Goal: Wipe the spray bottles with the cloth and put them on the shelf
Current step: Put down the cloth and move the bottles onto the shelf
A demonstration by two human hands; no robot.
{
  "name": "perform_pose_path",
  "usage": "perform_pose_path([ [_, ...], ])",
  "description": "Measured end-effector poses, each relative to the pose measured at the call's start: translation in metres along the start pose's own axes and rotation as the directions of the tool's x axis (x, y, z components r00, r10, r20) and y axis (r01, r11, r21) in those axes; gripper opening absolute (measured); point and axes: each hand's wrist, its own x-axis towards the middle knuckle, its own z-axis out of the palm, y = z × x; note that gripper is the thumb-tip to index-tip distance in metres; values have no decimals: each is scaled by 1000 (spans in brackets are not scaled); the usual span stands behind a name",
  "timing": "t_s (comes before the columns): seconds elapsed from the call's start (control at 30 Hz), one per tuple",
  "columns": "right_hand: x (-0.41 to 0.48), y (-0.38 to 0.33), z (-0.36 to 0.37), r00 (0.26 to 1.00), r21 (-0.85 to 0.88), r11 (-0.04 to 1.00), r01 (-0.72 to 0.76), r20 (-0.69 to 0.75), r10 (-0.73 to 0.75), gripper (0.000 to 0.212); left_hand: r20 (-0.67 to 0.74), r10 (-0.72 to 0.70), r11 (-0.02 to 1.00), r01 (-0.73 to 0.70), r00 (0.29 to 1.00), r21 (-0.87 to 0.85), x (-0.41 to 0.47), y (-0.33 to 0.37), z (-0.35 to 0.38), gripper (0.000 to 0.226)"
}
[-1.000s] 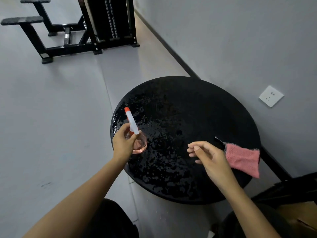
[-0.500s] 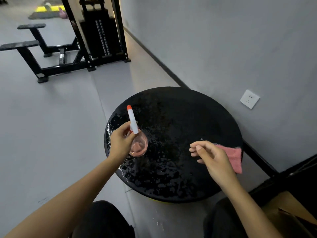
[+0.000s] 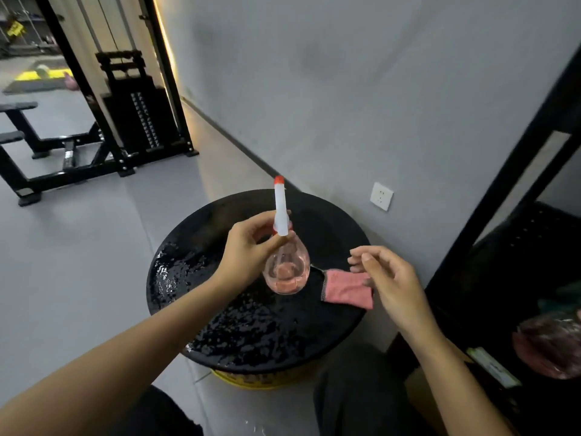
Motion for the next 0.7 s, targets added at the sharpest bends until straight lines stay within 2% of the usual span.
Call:
perform_pose_path([
  [0.23, -31, -21, -75, 989, -35, 999, 34, -144, -39, 19, 167, 98, 991, -81, 981, -106, -2, 50, 77, 19],
  [0.37, -53, -29, -123, 972, -77, 996, 33, -230, -50, 19, 287, 116, 976, -55, 951, -210, -12, 75, 126, 22],
  [0.53, -88, -36, -182, 934, -94, 995, 34, -350, -65, 19, 441, 165, 946, -14, 882, -325, -28, 98, 191, 24],
  [0.7, -117, -36, -232, 876, -116, 993, 8, -479, -63, 21, 589, 203, 937, 19, 782, -349, -45, 117, 256, 17],
])
